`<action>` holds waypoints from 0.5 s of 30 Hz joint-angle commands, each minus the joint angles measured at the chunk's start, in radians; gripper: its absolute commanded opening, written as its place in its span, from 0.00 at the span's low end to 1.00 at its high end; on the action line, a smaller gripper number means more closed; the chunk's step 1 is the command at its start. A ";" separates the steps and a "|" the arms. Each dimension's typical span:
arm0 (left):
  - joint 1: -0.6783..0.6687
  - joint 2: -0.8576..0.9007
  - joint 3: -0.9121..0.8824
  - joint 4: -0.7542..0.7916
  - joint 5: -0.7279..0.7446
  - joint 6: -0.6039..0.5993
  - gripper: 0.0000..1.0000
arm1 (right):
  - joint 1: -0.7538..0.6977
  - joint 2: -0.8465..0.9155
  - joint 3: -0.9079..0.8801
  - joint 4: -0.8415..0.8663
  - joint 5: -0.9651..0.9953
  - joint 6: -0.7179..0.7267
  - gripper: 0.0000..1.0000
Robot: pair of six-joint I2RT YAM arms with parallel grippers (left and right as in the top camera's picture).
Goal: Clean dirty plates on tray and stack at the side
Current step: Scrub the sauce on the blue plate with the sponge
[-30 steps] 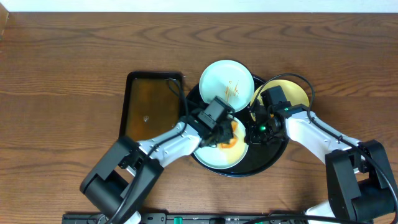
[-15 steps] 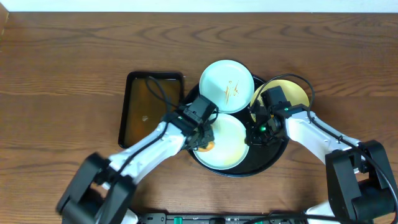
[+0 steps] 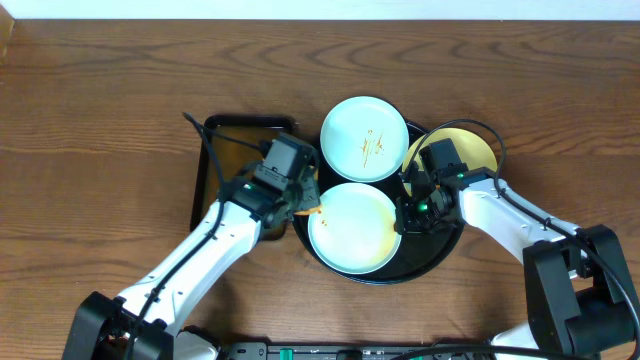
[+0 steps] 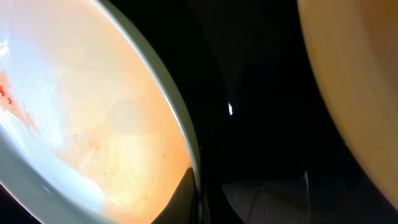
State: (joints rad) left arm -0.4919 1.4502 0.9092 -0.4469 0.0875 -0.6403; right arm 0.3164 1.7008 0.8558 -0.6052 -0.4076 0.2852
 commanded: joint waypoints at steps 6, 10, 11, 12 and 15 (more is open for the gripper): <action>-0.045 0.007 -0.003 0.038 0.163 0.086 0.07 | 0.006 0.007 -0.002 -0.005 0.037 -0.002 0.01; -0.111 0.050 -0.004 0.060 0.163 0.086 0.07 | 0.006 0.007 -0.002 -0.005 0.037 -0.002 0.01; -0.126 0.067 -0.004 0.064 0.162 0.086 0.07 | 0.006 0.007 -0.002 -0.006 0.037 -0.002 0.01; -0.137 0.084 -0.004 0.067 0.158 0.086 0.07 | 0.006 0.007 -0.002 -0.006 0.037 -0.002 0.01; -0.148 0.142 -0.004 0.068 0.156 0.073 0.07 | 0.006 0.007 -0.002 -0.008 0.037 -0.002 0.01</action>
State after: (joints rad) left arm -0.6338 1.5410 0.9092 -0.3813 0.2379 -0.5713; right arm 0.3164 1.7008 0.8558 -0.6056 -0.4034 0.2852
